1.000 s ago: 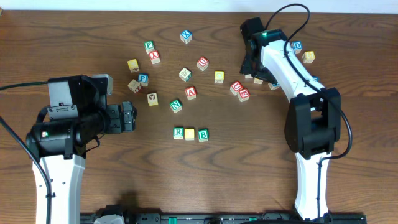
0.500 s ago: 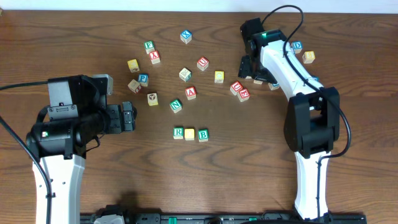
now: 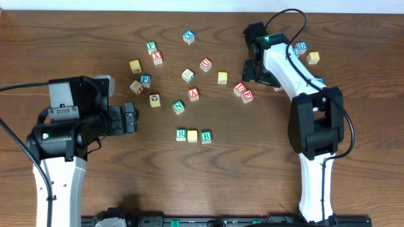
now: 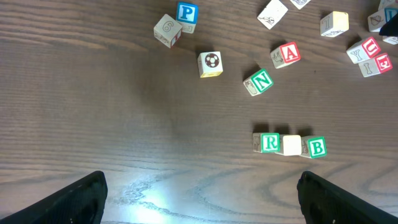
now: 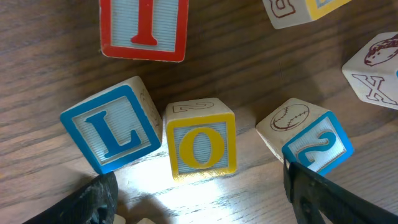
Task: Spell out ROBOT
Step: 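Lower the right gripper, close on the yellow O block, and lift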
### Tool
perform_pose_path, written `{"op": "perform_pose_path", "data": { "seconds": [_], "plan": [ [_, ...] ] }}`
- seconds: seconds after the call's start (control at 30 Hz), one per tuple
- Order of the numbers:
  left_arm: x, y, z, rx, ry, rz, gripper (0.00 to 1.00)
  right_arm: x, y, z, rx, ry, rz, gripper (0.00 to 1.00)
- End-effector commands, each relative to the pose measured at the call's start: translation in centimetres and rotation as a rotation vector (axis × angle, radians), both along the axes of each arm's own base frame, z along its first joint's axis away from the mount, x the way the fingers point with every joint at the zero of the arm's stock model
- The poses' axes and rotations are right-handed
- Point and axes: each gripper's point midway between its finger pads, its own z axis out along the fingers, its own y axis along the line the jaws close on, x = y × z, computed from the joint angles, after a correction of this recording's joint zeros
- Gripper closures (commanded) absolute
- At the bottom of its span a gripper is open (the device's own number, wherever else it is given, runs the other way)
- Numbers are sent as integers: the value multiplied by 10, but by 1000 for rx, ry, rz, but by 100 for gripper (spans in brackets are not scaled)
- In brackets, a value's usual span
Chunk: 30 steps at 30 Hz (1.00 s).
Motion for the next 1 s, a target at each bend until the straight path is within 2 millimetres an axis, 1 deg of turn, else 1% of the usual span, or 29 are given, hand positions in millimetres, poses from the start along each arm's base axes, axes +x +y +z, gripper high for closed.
{"op": "perform_pose_path", "data": {
  "seconds": [0.0,0.23,0.37,0.47,0.7,0.87,0.97],
  "plan": [
    [1,-1,5,-4,-16,-15,4,-2,-10,-14,-18,25,-9,20],
    [1,-1,5,-4,-16,-15,4,0,-17,-23,-14,10,-32,23],
    [1,-1,5,-4,-16,-15,4,7,-20,-23,-7,-16,-40,27],
    [1,-1,5,-4,-16,-15,4,10,-21,-23,-4,-26,-44,33],
    [1,-1,5,-4,-16,-15,4,15,-19,-22,4,-52,-49,56],
    [1,-1,5,-4,-16,-15,4,16,-19,-22,4,-53,-51,64],
    [1,-1,5,-5,-16,-15,4,16,-19,-22,4,-53,-51,67]
  ]
}}
